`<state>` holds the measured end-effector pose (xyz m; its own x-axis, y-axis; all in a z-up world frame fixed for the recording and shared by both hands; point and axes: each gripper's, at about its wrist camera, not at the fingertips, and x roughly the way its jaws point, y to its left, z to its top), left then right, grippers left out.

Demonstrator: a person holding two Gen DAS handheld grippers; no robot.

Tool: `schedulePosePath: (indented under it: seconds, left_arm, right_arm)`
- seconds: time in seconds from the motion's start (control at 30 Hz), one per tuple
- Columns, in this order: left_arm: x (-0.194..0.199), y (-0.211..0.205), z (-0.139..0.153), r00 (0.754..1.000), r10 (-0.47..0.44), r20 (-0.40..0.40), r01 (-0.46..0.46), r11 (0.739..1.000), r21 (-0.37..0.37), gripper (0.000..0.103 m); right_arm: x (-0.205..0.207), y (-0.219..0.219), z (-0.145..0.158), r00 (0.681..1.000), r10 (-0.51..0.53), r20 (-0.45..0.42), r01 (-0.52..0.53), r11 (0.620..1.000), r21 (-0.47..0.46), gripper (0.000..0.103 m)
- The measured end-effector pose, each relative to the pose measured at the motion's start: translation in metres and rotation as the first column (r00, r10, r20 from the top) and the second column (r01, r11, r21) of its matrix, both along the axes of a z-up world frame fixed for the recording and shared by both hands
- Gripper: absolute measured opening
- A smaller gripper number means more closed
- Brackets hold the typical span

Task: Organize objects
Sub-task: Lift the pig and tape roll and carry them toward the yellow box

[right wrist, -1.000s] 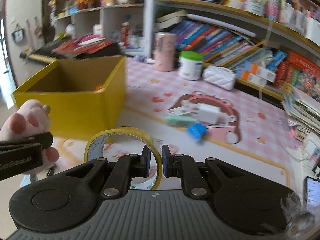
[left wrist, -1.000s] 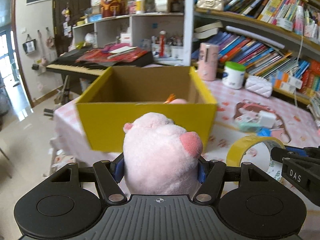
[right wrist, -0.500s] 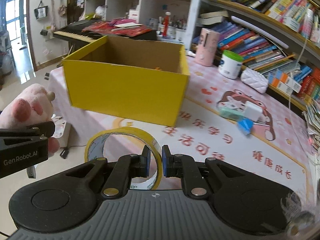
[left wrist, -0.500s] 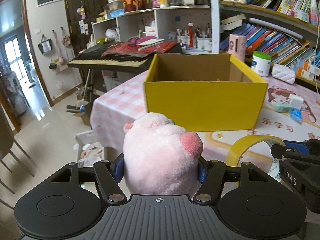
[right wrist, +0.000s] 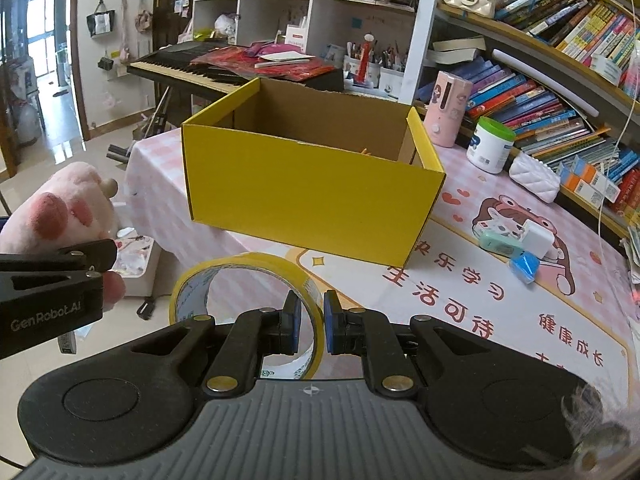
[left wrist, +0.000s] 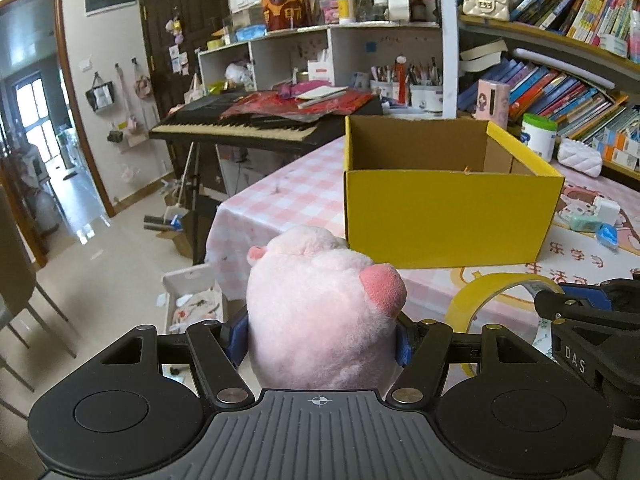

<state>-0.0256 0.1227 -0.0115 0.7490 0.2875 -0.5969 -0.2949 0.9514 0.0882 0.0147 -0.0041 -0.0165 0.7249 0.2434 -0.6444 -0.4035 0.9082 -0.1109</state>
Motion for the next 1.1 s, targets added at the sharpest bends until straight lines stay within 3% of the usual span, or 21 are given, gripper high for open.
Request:
schedulePosePath:
  seconds: [0.23, 0.43, 0.77, 0.93, 1.1]
  left_arm:
    - [0.006, -0.005, 0.003, 0.999, -0.035, 0.026, 0.035, 0.999, -0.025, 0.065]
    - [0.015, -0.013, 0.018, 0.992, -0.059, 0.115, 0.062, 0.998, -0.026, 0.065]
    - [0.07, -0.021, 0.051, 0.961, -0.068, 0.267, 0.061, 0.998, 0.034, 0.066]
    - [0.108, -0.027, 0.053, 0.961, -0.071, 0.267, 0.061, 0.997, 0.043, 0.066]
    - [0.139, -0.034, 0.041, 0.974, -0.073, 0.213, 0.067, 0.997, 0.032, 0.066]
  right_arm:
    - [0.0, -0.004, 0.004, 1.0, -0.012, 0.011, 0.012, 1.0, -0.018, 0.011]
    - [0.01, -0.016, 0.02, 0.995, -0.05, 0.083, 0.049, 0.999, 0.016, 0.011]
    - [0.079, -0.032, 0.063, 0.968, -0.092, 0.232, 0.07, 0.992, 0.103, 0.011]
    - [0.127, -0.04, 0.076, 0.958, -0.107, 0.265, 0.074, 0.989, 0.131, 0.011]
    - [0.171, -0.042, 0.075, 0.962, -0.084, 0.259, 0.054, 0.991, 0.123, 0.011]
